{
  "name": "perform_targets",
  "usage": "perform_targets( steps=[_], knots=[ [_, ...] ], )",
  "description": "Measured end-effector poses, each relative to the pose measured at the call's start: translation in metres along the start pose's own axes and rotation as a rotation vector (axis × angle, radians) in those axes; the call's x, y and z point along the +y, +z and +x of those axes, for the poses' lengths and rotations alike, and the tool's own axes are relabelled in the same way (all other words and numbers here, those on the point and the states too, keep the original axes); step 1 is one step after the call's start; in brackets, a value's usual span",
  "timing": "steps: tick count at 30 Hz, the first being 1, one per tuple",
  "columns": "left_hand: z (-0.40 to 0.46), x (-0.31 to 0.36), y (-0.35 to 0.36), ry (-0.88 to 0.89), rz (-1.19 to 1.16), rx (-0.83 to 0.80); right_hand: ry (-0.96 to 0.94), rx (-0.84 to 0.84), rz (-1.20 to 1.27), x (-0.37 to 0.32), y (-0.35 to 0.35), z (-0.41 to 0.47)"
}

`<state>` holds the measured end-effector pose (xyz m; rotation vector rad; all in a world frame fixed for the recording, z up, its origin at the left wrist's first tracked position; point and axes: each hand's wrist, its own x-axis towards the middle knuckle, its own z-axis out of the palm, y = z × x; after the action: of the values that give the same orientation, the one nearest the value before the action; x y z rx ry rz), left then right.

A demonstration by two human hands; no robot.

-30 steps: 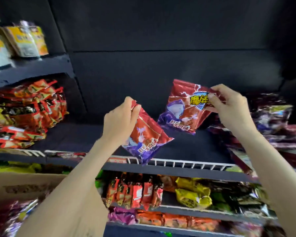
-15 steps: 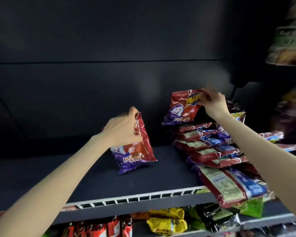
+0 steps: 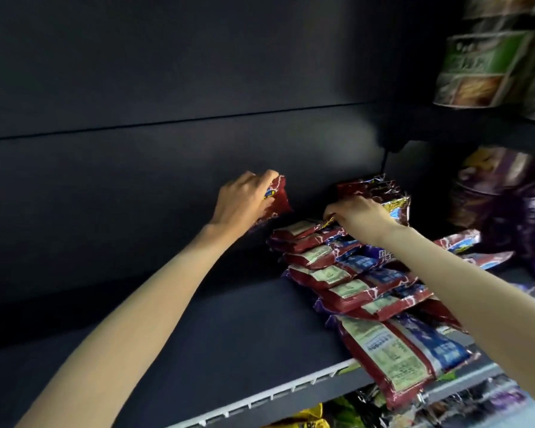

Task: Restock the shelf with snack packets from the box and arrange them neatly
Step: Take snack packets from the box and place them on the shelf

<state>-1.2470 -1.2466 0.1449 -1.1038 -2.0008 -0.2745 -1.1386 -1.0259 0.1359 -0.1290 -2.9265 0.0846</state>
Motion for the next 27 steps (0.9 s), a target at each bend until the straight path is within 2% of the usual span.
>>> perform_targets(
  steps=[4,7,12,13,15,17,19,24,27],
  knots=[
    [0.014,0.02,0.044,-0.047,-0.092,-0.08,-0.174,-0.216,0.034,0.008,0.005,-0.005],
    [0.019,0.019,0.052,-0.082,-0.193,-0.131,-0.176,-0.223,0.096,0.012,0.01,-0.003],
    [0.009,0.008,0.027,-0.157,-0.662,-0.542,-0.134,-0.237,0.056,0.009,0.018,0.007],
    [0.003,0.007,0.025,-0.153,-0.658,-0.55,-0.137,-0.25,0.038,0.007,0.018,0.009],
    [-0.006,0.007,0.027,-0.159,-0.584,-0.458,-0.155,-0.269,0.006,0.004,0.017,0.01],
    [-0.007,0.012,0.033,-0.185,-0.525,-0.356,-0.181,-0.245,-0.002,0.001,0.013,0.007],
    [0.001,0.018,0.041,-0.207,-0.511,-0.338,-0.212,-0.204,-0.038,0.001,0.007,0.002],
    [0.023,0.041,0.067,-0.139,-0.462,-0.523,-0.205,-0.187,-0.083,0.014,-0.005,-0.006],
    [0.029,0.043,0.075,-0.185,-0.5,-0.599,-0.151,-0.15,-0.085,0.013,-0.003,-0.008]
  ],
)
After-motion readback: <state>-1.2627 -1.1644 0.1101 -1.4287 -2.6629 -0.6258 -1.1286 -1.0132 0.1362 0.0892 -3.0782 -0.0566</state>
